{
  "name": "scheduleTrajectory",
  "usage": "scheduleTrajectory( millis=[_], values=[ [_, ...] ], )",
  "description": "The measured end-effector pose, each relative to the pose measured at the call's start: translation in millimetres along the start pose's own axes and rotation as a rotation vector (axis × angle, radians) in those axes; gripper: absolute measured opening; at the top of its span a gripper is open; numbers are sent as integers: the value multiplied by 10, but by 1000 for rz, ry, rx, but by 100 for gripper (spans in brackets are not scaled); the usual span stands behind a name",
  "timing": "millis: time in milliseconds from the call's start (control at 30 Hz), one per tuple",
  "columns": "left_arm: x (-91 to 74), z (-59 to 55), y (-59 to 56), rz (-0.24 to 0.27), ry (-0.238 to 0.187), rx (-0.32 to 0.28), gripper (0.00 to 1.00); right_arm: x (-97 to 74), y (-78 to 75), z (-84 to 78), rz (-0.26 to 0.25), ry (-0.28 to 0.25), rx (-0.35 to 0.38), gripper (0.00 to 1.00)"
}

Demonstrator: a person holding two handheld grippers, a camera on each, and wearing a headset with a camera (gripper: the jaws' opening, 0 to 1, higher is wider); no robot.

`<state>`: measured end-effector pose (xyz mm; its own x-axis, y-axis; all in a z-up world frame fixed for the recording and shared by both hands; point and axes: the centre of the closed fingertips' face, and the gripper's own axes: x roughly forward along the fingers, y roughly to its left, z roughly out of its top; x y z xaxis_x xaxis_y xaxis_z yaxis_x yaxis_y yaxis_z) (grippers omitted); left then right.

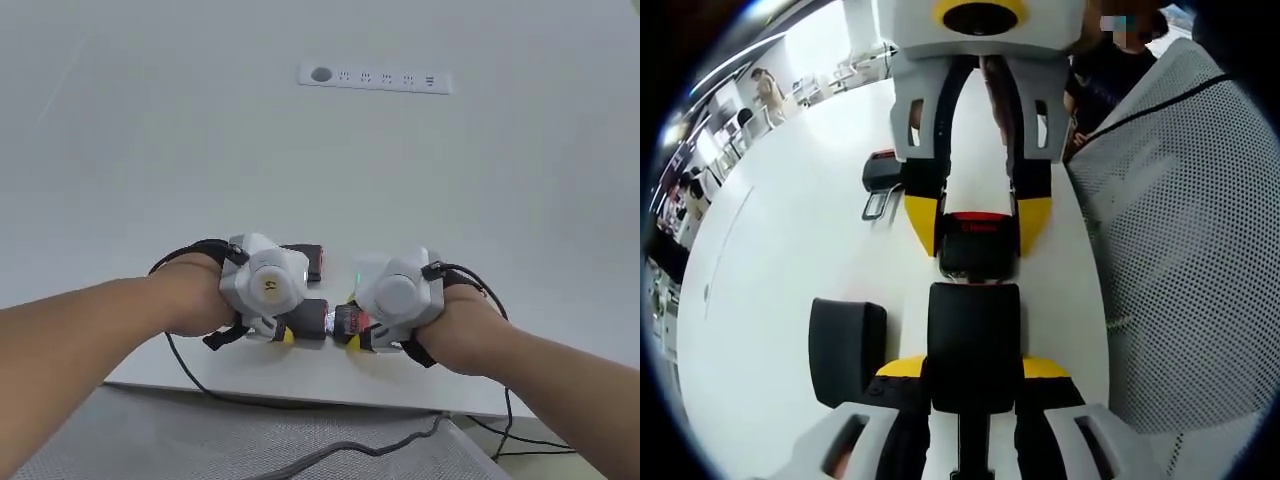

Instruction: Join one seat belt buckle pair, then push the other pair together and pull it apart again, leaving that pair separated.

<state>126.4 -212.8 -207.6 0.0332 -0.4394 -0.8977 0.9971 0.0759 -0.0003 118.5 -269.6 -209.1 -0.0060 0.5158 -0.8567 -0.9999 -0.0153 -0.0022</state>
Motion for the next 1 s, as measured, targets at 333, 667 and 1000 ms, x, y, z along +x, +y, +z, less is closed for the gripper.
scheduleTrajectory(
  millis=[333,667,1000],
  values=[
    [0,-9,2,0,29,-14,33,2,-16,-25,15,-4,8,33],
    [10,-36,33,-11,29,-14,34,15,-56,-34,11,-3,50,35],
    [5,-24,19,9,29,-31,34,-35,-52,59,-4,-21,46,39]
  ],
)
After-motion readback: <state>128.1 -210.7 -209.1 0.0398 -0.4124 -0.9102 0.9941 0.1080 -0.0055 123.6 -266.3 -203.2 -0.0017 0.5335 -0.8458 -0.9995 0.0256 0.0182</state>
